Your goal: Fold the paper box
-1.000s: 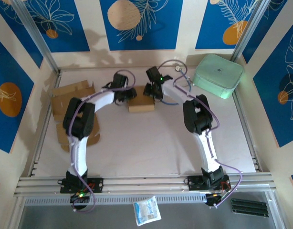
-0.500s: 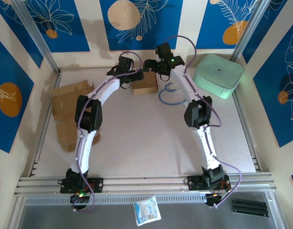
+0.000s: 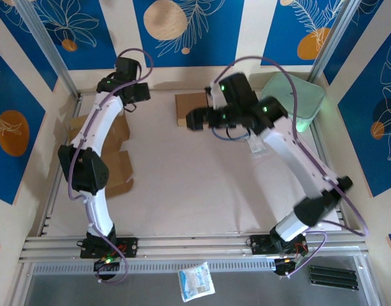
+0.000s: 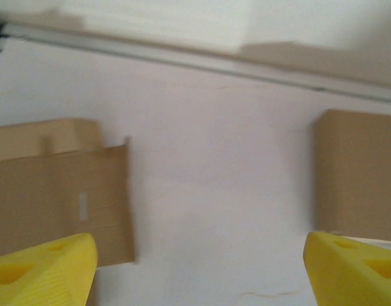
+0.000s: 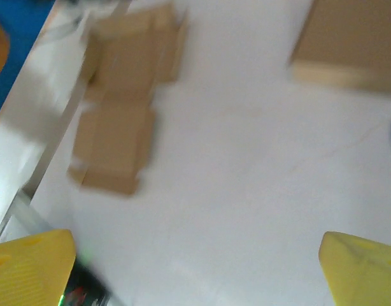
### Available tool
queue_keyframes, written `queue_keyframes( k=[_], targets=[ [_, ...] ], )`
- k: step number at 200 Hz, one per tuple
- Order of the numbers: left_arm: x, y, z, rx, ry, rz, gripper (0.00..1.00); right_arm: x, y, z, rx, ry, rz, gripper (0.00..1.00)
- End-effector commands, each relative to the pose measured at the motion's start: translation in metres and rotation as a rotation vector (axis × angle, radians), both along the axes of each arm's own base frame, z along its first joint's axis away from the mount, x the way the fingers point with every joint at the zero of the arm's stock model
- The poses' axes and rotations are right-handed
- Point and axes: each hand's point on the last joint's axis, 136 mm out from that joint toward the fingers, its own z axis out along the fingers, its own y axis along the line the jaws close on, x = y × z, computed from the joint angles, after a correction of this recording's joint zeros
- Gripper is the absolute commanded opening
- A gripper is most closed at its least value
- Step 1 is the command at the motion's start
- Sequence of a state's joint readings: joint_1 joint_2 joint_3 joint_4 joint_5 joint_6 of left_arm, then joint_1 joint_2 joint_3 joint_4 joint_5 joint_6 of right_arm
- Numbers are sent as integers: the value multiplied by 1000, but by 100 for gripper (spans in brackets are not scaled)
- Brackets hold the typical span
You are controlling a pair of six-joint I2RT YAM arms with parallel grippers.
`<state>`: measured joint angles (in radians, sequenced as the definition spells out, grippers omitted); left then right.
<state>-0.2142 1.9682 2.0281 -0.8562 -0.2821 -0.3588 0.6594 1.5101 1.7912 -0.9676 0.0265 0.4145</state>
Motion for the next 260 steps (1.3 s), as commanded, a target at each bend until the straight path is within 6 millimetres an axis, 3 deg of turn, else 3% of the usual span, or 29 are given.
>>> queue_keyframes(
  k=[1,29,64,109,152,178,188,225,260],
  targets=[
    [-2,26,-57,118,199,-28,83,-51,-11,-12,22,66,-15,99],
    [15,23,-94,132,294,-91,84,-87,-24,-28,47,118,-79,99],
    [22,35,-134,195,374,-66,81,-102,-40,-42,29,160,-140,99],
    [15,47,-171,187,432,-15,60,-105,-52,-38,17,138,-175,99],
    [7,46,-198,140,480,5,42,-104,-54,-40,14,139,-190,99],
    [0,41,-192,88,473,23,7,-100,-57,-45,-10,121,-206,99],
    [-4,29,-183,8,445,13,0,-95,-58,-50,-24,99,-207,99],
    [-29,-31,-146,-350,341,-17,0,-63,-50,-66,-6,-20,-167,99],
    [-72,-50,-128,-509,355,141,0,-34,-16,-80,-10,-57,-130,99]
  ],
)
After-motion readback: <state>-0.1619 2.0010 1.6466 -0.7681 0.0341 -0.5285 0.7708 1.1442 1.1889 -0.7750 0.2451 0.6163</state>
